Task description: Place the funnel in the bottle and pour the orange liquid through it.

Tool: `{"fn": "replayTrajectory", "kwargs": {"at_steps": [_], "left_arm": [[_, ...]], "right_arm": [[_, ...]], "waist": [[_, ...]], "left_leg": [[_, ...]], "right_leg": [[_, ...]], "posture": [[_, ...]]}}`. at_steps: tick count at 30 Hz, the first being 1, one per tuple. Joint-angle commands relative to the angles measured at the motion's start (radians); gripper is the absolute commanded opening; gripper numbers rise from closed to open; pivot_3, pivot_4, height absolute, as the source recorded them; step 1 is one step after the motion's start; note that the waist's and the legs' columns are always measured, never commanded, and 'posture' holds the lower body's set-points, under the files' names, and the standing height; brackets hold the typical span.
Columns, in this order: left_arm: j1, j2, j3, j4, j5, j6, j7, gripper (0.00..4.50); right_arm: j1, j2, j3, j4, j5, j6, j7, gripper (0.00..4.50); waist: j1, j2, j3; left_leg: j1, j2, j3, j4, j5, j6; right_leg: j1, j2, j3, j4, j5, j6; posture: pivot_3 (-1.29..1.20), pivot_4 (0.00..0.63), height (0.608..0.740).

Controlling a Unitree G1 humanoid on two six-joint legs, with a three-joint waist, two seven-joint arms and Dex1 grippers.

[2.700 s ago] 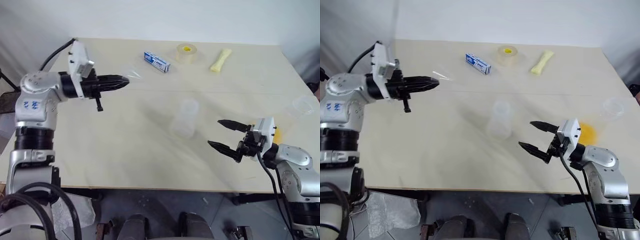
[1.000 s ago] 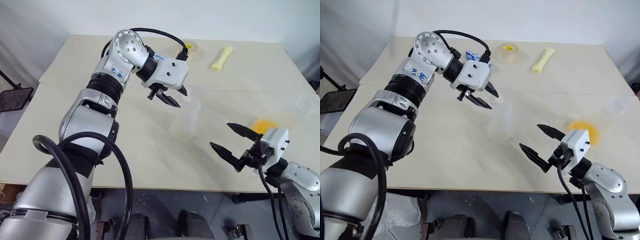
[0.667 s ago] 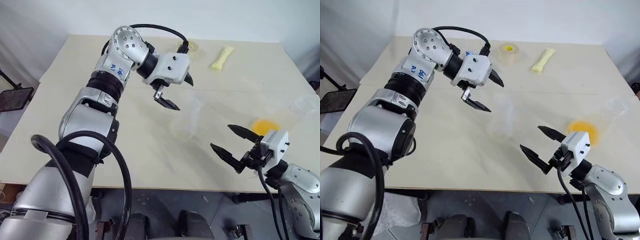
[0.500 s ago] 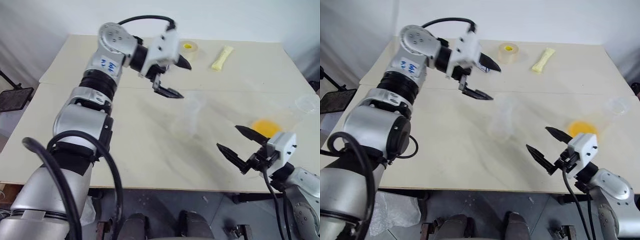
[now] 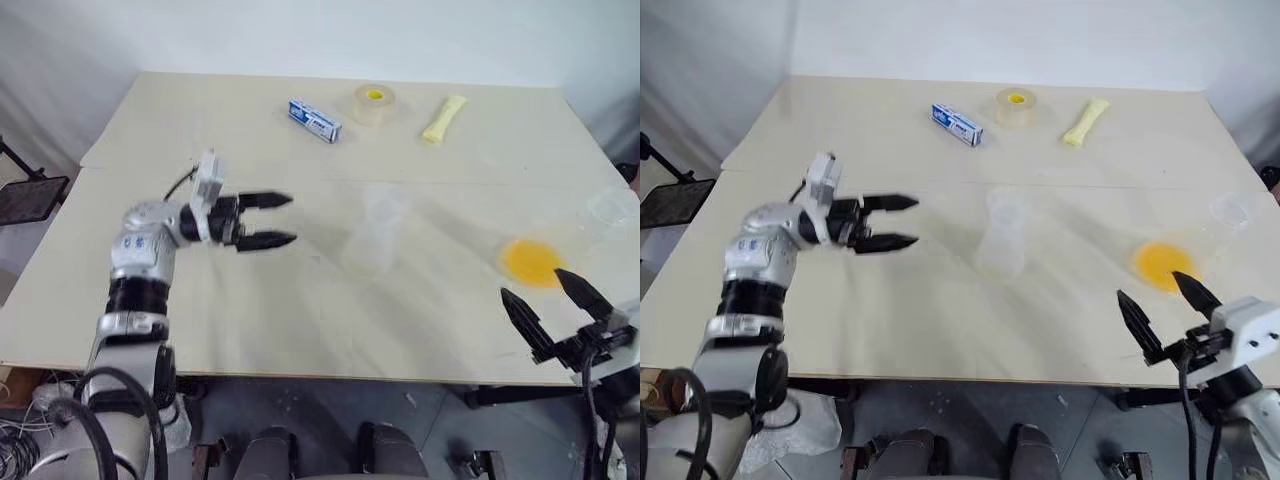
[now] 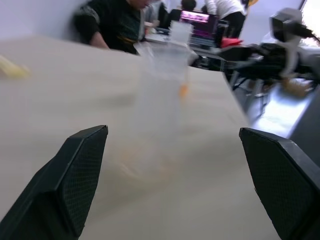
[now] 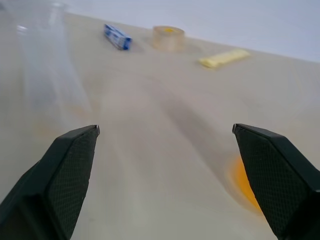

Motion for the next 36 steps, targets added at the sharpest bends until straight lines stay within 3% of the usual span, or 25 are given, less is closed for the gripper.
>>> {"fn": "replayTrajectory", "kwargs": {"at_steps": [1, 9, 12, 20, 36], "left_arm": [[0.041, -0.003, 0.011, -0.113, -0.052, -0.017, 0.034, 4.47], [0.136, -0.057, 0.010, -0.147, -0.080, -0.125, 0.088, 4.47], [0.114, -0.049, -0.004, -0.084, -0.030, -0.203, 0.120, 4.47], [0.115, -0.098, 0.006, -0.099, -0.071, -0.259, 0.161, 4.47], [0.189, -0.134, -0.008, -0.230, -0.110, -0.243, 0.258, 4.47]], "right_arm": [[0.058, 0.022, -0.088, -0.050, 0.017, -0.015, -0.044, 4.50], [0.073, 0.049, -0.156, -0.016, 0.017, -0.011, -0.131, 4.50], [-0.001, 0.014, -0.156, 0.038, -0.003, 0.005, -0.164, 4.50], [-0.177, -0.069, -0.127, 0.177, -0.049, 0.041, -0.211, 4.50], [-0.506, -0.166, -0.041, 0.509, -0.132, 0.021, -0.203, 4.50]], "waist": [[0.004, 0.000, 0.000], [-0.004, 0.003, -0.002], [-0.004, 0.003, -0.002], [-0.002, 0.004, -0.003], [-0.005, 0.004, -0.003]], "left_leg": [[0.000, 0.000, -0.001, 0.001, 0.000, 0.000], [0.001, 0.000, 0.000, 0.002, 0.000, 0.000], [0.002, 0.000, 0.002, 0.002, 0.000, 0.000], [0.001, -0.001, 0.003, 0.002, 0.000, 0.000], [0.001, 0.000, 0.005, 0.001, 0.000, 0.000]], "right_leg": [[0.001, 0.000, 0.000, 0.000, 0.000, 0.000], [0.001, 0.000, 0.003, 0.000, 0.000, 0.000], [0.001, 0.000, 0.004, 0.000, 0.000, 0.000], [0.000, 0.000, 0.004, 0.000, 0.000, 0.000], [0.000, 0.000, 0.004, 0.000, 0.000, 0.000]], "posture": [[0.00, 0.150, 0.740], [0.00, 0.150, 0.740], [0.00, 0.150, 0.740], [0.00, 0.150, 0.740], [0.00, 0.150, 0.740]]}}
